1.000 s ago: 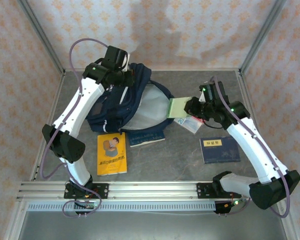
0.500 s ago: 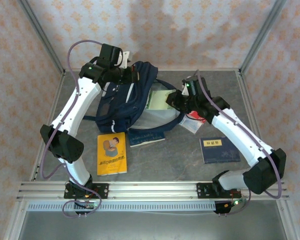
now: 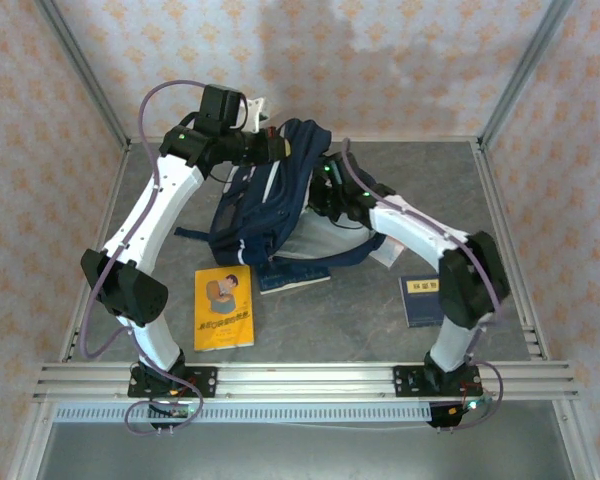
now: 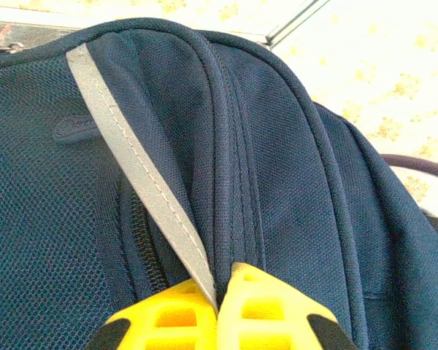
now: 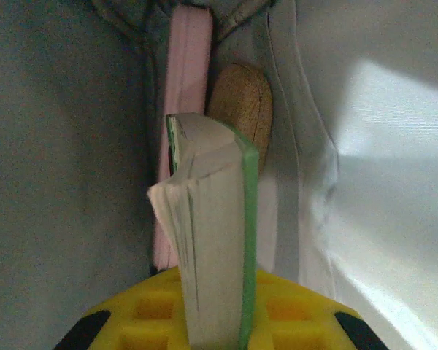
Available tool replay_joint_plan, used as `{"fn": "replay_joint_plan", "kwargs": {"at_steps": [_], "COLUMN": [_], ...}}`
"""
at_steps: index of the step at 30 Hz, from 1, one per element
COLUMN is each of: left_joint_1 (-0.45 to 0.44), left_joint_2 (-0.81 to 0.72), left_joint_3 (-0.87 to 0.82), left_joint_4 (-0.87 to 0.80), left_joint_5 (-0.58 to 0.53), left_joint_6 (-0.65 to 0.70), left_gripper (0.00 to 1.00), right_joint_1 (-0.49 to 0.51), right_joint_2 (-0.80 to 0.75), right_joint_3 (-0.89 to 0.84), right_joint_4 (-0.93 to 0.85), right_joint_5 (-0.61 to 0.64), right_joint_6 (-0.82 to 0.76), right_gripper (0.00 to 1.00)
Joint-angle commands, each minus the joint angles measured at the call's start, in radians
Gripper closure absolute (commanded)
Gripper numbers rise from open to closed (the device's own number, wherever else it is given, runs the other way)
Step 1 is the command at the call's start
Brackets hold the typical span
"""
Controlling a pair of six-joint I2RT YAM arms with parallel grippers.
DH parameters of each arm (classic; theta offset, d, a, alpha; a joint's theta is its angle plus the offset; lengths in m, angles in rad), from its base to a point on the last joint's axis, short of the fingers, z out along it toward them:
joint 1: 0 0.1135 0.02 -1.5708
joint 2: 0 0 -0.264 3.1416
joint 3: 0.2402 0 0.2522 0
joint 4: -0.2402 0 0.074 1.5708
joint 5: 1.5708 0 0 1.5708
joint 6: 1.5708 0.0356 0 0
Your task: Pack the student bag
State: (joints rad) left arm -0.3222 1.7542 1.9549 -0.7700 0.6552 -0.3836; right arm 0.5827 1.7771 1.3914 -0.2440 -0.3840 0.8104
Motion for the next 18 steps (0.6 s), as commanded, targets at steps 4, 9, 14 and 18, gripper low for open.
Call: {"fn": "replay_joint_plan", "kwargs": {"at_steps": [4,9,14,18], "left_joint_1": [-0.023,-0.02,-0.002,0.023], "left_joint_2": [-0.033,-0.015,-0.001,0.007], "left_joint_3": [0.057,0.05,0.035,0.029], "left_joint_4": [0.247,0.296,0.308,0.298], "left_joint_5": [0.109,0.132,0.135,0.121], "left_joint_6": [-0.03,-0.081,-0.098,-0.1], "left_gripper": [1.0,1.0,1.0,1.0], "right_joint_1": [0.062,0.089,0.089,0.079], "right_joint_2": [0.193,0.366,0.437,0.372], "right_joint_3": [0.158,0.277,0.366,0.365], "right_joint_4": [0.148,0.176,0.131,0.101], "right_joint_5": [0.093,0.094,0.045,0.035], "right_joint_6": [0.128,0.163,0.117,0.037], "right_gripper": [0.87,0.69,0.42,0.29]}}
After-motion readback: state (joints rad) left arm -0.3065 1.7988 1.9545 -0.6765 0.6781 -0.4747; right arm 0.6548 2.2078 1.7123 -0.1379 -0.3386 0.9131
